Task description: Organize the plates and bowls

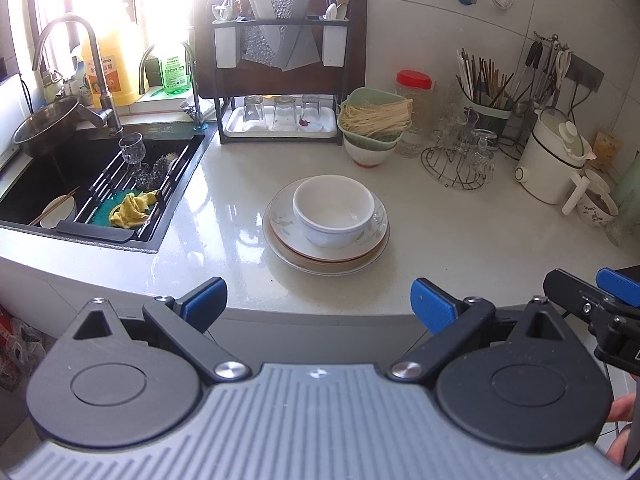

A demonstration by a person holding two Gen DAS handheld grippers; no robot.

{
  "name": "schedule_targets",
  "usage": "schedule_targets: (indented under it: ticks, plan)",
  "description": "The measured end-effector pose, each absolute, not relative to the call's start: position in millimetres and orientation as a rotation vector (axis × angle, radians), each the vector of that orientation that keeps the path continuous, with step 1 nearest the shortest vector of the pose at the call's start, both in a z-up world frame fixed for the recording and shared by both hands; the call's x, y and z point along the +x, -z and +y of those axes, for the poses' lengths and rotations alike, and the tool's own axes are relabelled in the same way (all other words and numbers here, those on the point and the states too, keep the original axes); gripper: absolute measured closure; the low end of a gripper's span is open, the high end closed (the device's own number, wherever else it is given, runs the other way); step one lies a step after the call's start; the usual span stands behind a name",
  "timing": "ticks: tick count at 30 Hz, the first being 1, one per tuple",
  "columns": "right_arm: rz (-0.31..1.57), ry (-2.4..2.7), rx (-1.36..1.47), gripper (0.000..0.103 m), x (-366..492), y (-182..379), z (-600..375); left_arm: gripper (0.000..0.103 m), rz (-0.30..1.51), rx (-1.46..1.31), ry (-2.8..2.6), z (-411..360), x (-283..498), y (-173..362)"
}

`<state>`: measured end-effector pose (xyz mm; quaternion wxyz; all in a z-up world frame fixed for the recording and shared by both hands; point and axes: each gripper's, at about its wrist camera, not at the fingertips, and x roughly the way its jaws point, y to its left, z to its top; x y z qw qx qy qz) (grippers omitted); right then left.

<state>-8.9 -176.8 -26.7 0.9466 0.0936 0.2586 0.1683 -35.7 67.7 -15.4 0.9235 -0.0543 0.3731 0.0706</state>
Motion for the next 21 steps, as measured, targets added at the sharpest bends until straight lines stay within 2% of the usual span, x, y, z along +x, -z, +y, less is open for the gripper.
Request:
schedule_targets:
  ticks: [21]
  plan:
    - [0.528,-0.34,0.195,0.0,-11.5,29.9,-179.9,0.003,0.759,-0.114,-0.143,62.9,-41.5,14.9]
